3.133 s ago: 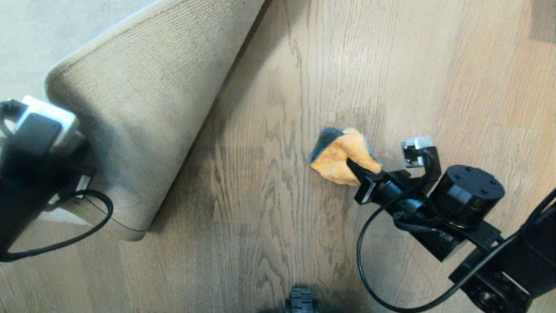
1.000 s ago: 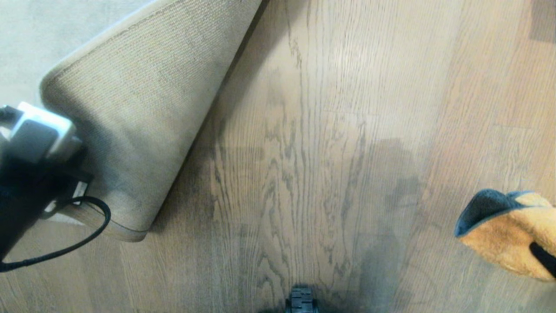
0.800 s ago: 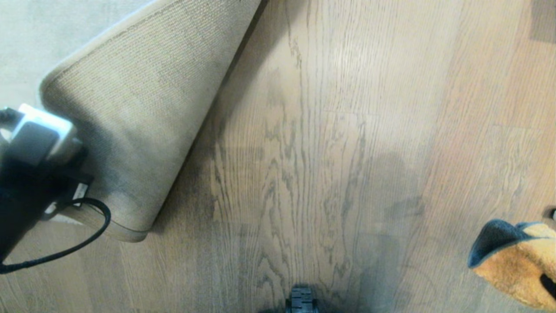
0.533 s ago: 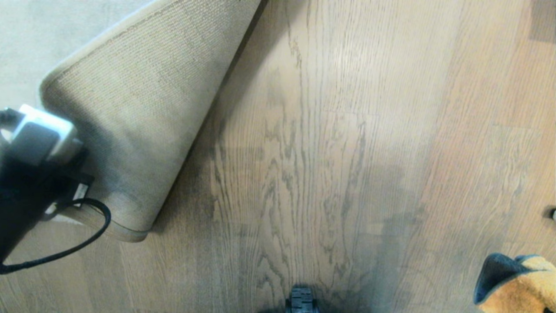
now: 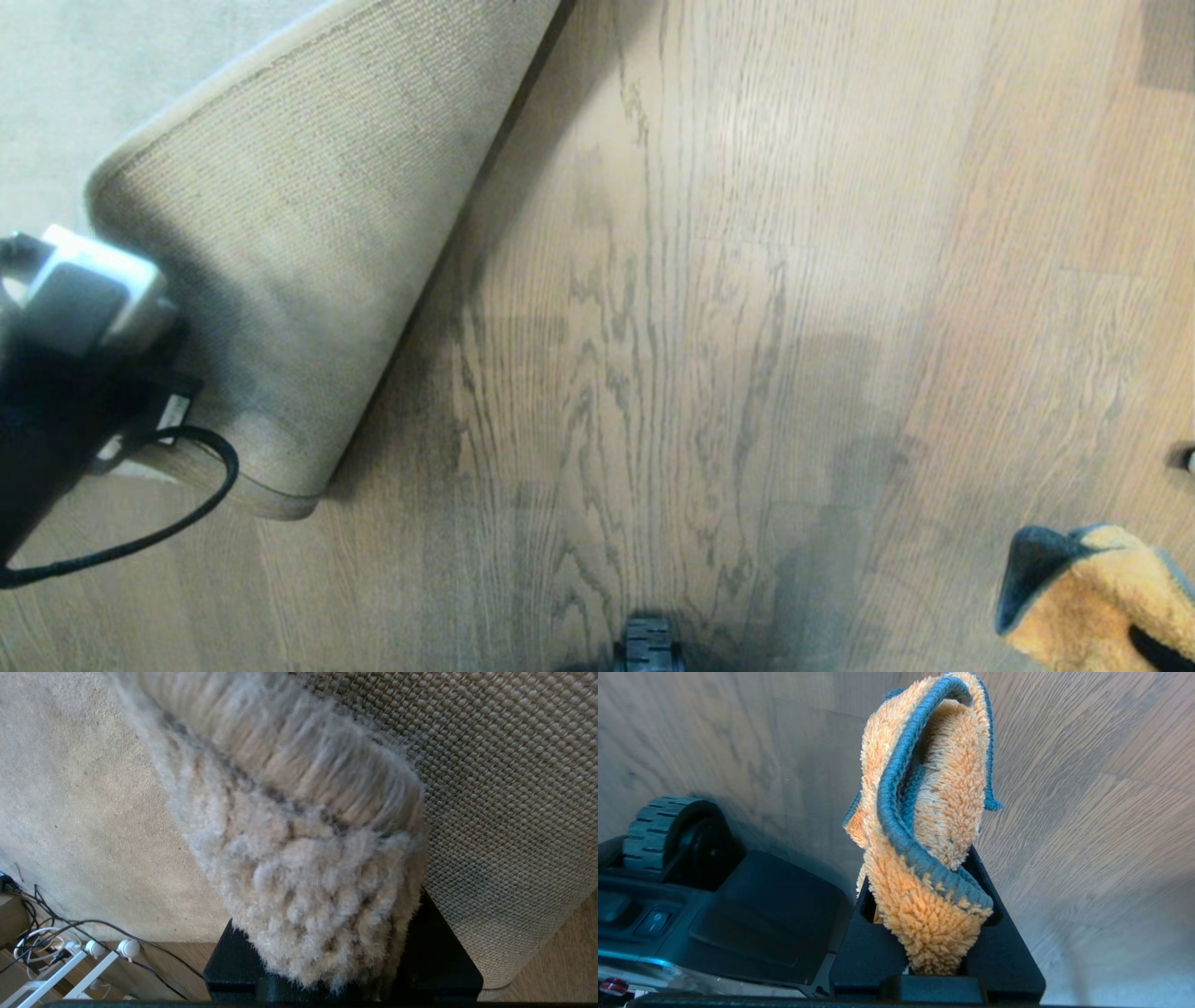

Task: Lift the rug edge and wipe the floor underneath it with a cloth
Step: Put down the rag

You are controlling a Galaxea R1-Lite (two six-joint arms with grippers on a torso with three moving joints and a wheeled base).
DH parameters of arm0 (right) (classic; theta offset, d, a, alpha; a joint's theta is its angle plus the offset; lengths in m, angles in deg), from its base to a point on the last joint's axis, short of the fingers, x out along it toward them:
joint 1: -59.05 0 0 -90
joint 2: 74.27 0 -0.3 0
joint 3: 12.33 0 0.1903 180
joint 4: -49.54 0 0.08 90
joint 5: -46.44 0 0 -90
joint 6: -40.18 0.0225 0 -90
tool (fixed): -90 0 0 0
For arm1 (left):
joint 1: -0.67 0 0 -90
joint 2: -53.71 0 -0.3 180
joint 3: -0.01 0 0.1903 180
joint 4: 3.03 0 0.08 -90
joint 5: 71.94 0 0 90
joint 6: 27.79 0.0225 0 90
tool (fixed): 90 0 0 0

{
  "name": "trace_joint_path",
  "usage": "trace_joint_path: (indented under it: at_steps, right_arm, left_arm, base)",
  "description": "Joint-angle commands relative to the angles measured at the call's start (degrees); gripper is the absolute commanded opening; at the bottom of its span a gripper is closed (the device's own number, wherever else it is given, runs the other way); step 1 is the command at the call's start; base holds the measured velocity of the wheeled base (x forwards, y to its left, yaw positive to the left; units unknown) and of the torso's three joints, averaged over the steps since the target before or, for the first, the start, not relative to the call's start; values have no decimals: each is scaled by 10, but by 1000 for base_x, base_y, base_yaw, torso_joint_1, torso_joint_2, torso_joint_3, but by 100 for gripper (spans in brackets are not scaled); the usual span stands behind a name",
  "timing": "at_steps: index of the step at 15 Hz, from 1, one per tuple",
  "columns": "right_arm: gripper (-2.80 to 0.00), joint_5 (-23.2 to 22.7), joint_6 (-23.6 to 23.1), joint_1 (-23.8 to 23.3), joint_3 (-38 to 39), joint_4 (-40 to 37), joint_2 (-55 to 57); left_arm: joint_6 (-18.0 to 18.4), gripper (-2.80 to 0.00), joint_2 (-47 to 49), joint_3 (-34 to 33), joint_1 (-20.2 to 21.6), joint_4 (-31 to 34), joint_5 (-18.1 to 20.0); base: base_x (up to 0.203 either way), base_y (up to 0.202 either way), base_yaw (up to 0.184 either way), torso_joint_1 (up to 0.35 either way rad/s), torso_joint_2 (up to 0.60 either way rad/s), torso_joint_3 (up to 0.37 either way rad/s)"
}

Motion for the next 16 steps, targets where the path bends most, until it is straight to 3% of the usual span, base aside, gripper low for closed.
trace_joint_path:
  at_steps: [1, 5, 9, 16]
  right_arm:
    - [-280, 0, 0, -18, -3, 43, 119]
    - [-280, -1, -5, -94, -19, 169, 258]
    - [-280, -3, -3, -126, -45, 289, 335]
    - [-280, -39, -2, -194, -122, 390, 445]
  left_arm:
    - [1, -280, 2, 0, 0, -2, -2]
    - [1, -280, 3, 1, 0, -2, -2]
    - [1, -280, 3, -1, 1, -2, -2]
    - [0, -280, 4, -3, 0, -3, -2]
  base:
    - [0, 0, 0, 0, 0, 0]
    - [0, 0, 0, 0, 0, 0]
    - [0, 0, 0, 0, 0, 0]
    - [0, 0, 0, 0, 0, 0]
